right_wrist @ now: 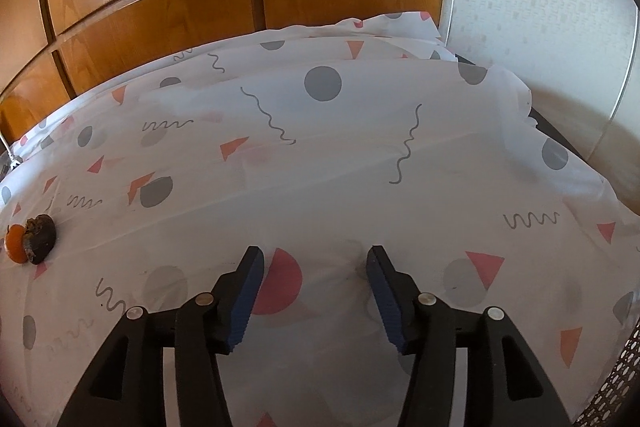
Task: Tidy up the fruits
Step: 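Reach the left gripper to the small orange and close it, then carry the orange into the pink tray and open the left gripper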
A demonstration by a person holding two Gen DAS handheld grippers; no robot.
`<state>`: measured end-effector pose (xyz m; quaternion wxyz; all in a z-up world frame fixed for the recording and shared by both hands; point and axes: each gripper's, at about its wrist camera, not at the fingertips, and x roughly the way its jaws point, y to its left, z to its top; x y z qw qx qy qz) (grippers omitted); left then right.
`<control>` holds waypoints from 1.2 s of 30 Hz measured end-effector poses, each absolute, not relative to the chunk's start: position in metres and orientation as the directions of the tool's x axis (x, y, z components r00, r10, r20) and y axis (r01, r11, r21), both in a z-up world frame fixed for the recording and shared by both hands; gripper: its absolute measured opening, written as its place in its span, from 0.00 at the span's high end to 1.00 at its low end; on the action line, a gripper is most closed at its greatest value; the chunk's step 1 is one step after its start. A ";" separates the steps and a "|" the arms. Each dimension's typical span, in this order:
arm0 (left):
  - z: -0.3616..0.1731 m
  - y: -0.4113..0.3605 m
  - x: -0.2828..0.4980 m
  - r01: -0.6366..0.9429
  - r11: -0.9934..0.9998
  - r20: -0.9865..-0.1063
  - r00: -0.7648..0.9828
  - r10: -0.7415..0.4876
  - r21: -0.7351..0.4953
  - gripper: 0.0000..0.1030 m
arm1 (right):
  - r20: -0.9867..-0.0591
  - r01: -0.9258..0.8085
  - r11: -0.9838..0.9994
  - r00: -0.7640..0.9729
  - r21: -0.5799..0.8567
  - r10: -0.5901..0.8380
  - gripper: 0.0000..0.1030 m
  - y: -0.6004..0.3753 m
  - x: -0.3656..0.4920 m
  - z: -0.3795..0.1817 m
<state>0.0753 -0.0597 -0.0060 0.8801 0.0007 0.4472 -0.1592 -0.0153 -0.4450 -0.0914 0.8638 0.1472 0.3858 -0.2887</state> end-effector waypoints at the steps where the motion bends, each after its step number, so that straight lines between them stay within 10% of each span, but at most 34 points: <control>1: -0.008 -0.067 0.080 0.289 0.946 -0.792 0.539 -0.287 -0.147 0.41 | -0.751 0.612 0.790 0.537 0.033 -0.384 0.46 -0.445 -0.015 -0.092; 26: -0.076 -0.169 0.178 0.245 0.914 -0.820 0.411 -0.399 -0.322 0.43 | -0.748 0.590 0.807 0.548 0.028 -0.375 0.31 -0.440 -0.011 -0.093; 29: -0.077 -0.169 0.181 0.264 0.894 -0.804 0.397 -0.443 -0.363 0.61 | -0.747 0.591 0.807 0.548 0.028 -0.376 0.31 -0.440 -0.011 -0.093; 36: -0.069 -0.158 0.167 0.267 0.897 -0.814 0.384 -0.435 -0.353 0.62 | -0.747 0.590 0.807 0.549 0.028 -0.375 0.31 -0.439 -0.011 -0.093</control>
